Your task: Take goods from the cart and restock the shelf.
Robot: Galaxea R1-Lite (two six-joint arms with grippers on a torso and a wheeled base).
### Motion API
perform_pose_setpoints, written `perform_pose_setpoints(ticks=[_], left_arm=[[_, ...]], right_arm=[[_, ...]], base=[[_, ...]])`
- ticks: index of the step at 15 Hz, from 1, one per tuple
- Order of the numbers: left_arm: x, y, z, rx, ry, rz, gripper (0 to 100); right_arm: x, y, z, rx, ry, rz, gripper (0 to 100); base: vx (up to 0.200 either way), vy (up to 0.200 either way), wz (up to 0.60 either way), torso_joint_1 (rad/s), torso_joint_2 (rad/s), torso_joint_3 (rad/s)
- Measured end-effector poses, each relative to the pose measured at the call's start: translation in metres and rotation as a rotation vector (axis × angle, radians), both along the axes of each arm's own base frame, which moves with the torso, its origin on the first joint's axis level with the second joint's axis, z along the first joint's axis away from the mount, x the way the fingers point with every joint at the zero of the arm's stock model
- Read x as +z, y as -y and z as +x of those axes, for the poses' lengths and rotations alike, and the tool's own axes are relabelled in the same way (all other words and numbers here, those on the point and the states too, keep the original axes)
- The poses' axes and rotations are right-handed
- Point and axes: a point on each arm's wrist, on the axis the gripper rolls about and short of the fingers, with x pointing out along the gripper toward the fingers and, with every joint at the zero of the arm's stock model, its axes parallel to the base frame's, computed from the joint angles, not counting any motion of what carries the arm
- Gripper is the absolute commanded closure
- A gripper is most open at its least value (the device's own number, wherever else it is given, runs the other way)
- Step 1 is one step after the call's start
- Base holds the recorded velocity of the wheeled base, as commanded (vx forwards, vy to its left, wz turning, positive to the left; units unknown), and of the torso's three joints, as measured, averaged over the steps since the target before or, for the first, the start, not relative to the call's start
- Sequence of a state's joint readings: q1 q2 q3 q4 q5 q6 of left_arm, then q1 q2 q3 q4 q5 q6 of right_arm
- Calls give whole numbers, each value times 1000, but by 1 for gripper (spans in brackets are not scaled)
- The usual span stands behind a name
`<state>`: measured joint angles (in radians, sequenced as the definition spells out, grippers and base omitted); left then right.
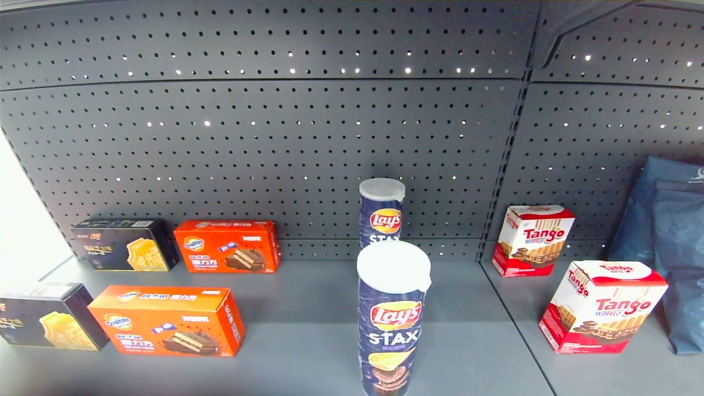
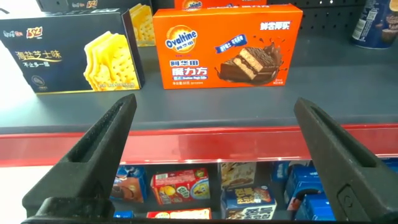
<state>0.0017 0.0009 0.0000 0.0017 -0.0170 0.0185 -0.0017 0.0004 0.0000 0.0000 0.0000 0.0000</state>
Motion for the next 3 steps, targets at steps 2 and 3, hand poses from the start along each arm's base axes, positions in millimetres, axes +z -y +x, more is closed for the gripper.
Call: perform_pose_setpoints(ticks=[2, 3], left_arm=[[0, 0, 0, 0, 0, 0, 0], [0, 0, 0, 0, 0, 0, 0]], right_arm=[[0, 0, 0, 0, 0, 0, 0], [0, 0, 0, 2, 0, -2, 0]], base=[[0, 0, 0, 0, 0, 0], [0, 0, 0, 0, 0, 0]])
